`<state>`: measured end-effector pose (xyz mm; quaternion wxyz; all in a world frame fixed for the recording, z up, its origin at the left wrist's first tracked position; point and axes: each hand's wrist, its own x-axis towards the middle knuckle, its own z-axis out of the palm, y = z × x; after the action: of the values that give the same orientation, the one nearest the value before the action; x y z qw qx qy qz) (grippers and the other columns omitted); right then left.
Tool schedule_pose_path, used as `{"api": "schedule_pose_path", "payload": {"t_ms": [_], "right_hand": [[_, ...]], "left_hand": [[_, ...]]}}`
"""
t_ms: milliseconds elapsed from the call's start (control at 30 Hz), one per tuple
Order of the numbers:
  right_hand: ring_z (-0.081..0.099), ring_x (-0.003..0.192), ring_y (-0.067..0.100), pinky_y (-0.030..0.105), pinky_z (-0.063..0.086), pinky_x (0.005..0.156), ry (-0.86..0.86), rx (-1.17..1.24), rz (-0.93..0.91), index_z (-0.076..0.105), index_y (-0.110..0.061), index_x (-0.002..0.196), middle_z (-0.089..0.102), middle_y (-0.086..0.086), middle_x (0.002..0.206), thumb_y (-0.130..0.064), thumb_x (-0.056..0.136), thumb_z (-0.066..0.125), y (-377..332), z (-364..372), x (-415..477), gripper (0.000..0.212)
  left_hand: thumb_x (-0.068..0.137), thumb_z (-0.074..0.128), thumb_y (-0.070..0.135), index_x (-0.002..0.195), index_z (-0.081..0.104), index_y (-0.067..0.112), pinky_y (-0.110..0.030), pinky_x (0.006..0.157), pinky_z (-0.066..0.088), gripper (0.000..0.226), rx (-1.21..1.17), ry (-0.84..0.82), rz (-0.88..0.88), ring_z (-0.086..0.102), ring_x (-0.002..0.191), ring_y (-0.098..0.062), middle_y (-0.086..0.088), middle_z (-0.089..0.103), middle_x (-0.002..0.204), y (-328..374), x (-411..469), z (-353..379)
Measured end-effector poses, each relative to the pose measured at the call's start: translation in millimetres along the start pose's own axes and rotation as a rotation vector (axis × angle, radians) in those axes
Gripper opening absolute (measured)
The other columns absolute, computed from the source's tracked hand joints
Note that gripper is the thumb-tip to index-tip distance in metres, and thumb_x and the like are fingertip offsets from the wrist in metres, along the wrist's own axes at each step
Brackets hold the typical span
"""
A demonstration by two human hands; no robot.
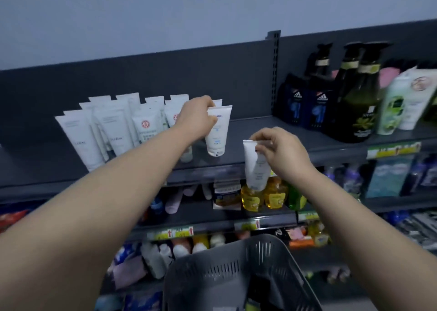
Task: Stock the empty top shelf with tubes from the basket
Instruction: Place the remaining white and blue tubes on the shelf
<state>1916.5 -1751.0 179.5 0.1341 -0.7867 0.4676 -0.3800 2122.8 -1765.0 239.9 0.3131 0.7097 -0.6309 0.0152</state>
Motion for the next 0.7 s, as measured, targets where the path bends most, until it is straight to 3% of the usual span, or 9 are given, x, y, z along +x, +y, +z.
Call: {"api": "schedule_pose_path", "payload": {"t_ms": [167,400,567,700], "right_hand": [[0.058,0.102,0.013,0.037,0.048,0.082,0.009,0.016,-0.02,0.066,-0.03,0.1,0.061,-0.007,0.104,-0.018,0.092,0.058,5.2,-9.8,39.2,0.017],[0.056,0.101,0.013,0.041,0.049,0.086,-0.023,0.067,-0.074,0.064,-0.035,0.096,0.061,-0.009,0.102,-0.018,0.09,0.056,-0.6,4.0,80.9,0.02],[0.058,0.106,0.015,0.04,0.049,0.088,-0.081,0.086,-0.103,0.064,-0.032,0.1,0.063,-0.006,0.106,-0.018,0.089,0.056,-14.0,29.4,102.3,0.02],[0.061,0.103,0.017,0.041,0.051,0.086,-0.119,0.087,-0.098,0.065,-0.031,0.1,0.064,-0.008,0.101,-0.016,0.087,0.057,-21.7,54.0,115.0,0.021]], "left_hand": [[0.085,0.054,0.011,0.105,0.059,0.013,-0.035,0.076,0.048,0.021,0.143,-0.063,-0.024,0.057,0.102,-0.027,-0.007,0.061,0.11,-2.6,44.3,22.3],[0.087,0.056,0.009,0.109,0.059,0.008,-0.036,0.083,0.049,0.023,0.272,-0.122,-0.045,0.057,0.105,-0.028,-0.009,0.061,0.115,-17.6,65.9,45.9],[0.086,0.05,0.001,0.121,0.054,0.013,-0.036,0.085,0.046,0.038,0.234,0.049,0.026,0.056,0.111,-0.028,-0.007,0.058,0.121,-22.9,59.1,15.1],[0.09,0.046,0.002,0.123,0.055,0.017,-0.036,0.091,0.046,0.037,0.239,0.185,0.057,0.054,0.116,-0.023,-0.001,0.057,0.127,-26.7,39.6,-11.9]]}}
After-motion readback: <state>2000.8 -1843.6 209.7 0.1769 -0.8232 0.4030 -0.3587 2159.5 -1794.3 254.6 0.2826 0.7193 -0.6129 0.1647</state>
